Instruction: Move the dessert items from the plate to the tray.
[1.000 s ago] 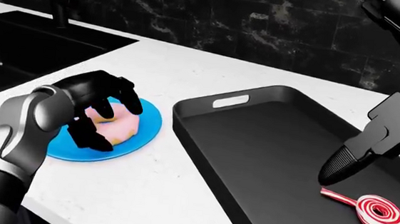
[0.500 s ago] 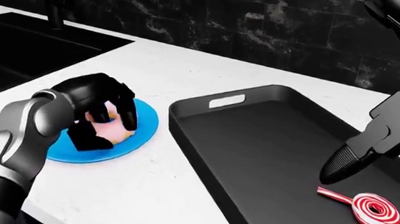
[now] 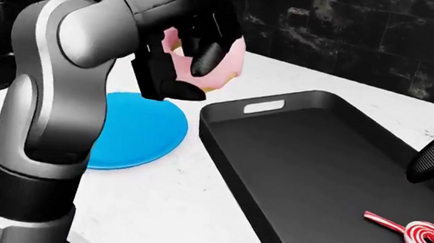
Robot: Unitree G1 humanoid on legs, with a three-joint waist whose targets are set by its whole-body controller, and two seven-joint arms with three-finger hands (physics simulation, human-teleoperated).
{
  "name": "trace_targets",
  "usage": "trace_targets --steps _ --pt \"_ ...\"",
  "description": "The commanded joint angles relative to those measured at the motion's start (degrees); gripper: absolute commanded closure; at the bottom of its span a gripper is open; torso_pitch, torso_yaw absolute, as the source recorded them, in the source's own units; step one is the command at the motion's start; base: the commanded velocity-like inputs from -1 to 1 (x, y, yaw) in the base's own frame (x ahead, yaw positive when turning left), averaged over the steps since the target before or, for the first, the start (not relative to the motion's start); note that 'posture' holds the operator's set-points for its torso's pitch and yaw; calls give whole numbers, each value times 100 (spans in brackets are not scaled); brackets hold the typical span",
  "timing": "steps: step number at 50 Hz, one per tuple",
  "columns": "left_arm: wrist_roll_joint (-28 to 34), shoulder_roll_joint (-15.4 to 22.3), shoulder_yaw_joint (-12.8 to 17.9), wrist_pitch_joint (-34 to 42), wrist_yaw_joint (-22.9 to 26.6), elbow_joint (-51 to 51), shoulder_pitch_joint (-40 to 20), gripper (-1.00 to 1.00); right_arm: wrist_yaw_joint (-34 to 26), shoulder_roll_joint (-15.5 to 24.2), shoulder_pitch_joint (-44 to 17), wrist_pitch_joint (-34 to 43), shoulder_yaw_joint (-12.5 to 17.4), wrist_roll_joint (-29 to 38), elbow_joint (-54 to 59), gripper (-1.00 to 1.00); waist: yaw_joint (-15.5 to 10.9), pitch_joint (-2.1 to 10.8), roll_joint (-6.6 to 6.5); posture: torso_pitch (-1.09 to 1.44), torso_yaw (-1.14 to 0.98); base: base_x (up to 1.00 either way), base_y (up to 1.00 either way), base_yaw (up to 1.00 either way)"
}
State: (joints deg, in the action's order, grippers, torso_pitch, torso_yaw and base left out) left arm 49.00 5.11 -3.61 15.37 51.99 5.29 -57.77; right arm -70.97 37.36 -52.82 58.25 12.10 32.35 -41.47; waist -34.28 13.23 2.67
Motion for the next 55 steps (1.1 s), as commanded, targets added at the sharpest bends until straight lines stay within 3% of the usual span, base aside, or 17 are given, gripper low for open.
trace_targets --steps 1,11,25,29,33,42,55 --pt "170 -234 -113 110 -29 -288 -212 100 104 107 -173 5 71 -56 1 -100 3 63 33 -41 49 0 0 0" --pt "725 -1418 -617 -86 -467 -7 62 100 319 399 65 40 368 -542 -87 -100 -59 54 119 -41 49 0 0 0" --pt "1192 -2353 -1000 -277 -1004 482 416 100 772 618 499 71 533 -1125 -261 -100 -82 72 196 -41 49 0 0 0" --pt "1385 -2524 -1076 -366 -1029 543 541 97 837 690 556 59 595 -1248 -261 -100 -83 74 215 -41 49 0 0 0" --pt "1513 -2624 -1089 -443 -1070 627 608 73 903 746 583 103 612 -1341 -290 -100 -85 72 224 -41 49 0 0 0" --pt "1664 -2768 -1111 -516 -1065 633 674 38 1033 800 574 113 587 -1480 -271 -100 -81 66 230 -41 49 0 0 0" --pt "1869 -2968 -1219 -650 -1073 633 874 11 1117 866 554 109 613 -1602 -228 -100 -87 52 242 -41 49 0 0 0"
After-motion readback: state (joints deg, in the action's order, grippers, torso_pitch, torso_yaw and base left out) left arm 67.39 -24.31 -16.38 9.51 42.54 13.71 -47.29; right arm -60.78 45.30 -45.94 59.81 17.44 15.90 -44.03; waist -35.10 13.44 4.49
